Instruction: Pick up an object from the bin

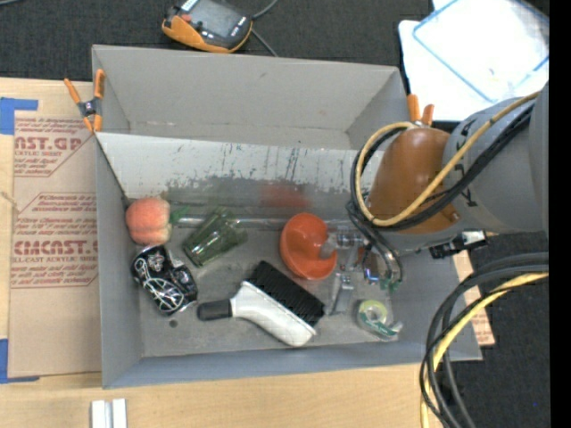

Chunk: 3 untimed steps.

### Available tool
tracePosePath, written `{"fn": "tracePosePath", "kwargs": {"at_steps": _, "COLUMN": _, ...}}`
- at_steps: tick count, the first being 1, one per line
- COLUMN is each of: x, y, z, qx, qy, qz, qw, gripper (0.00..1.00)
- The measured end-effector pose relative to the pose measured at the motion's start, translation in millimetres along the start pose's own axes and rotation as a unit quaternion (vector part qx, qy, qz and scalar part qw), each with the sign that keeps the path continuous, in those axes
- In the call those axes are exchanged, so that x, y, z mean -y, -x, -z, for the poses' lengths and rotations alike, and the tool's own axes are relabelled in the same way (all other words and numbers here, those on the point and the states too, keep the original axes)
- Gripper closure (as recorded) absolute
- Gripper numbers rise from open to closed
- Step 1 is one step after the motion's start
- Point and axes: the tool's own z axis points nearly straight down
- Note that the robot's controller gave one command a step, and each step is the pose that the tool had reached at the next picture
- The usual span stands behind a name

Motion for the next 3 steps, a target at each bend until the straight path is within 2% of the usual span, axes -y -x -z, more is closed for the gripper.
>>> {"fn": "tracePosePath", "kwargs": {"at_steps": 1, "x": -22, "y": 0.5, "z": 9, "qx": -0.0013, "qy": -0.001, "qz": 0.030, "qw": 0.9996, "gripper": 0.00}}
{"fn": "tracePosePath", "kwargs": {"at_steps": 2, "x": -42, "y": -13.4, "z": 10, "qx": 0.0002, "qy": 0.002, "qz": 0.088, "qw": 0.9961, "gripper": 0.00}}
{"fn": "tracePosePath", "kwargs": {"at_steps": 3, "x": -77, "y": 35.0, "z": 66, "qx": 0.0033, "qy": 0.002, "qz": 0.056, "qw": 0.9984, "gripper": 1.00}}
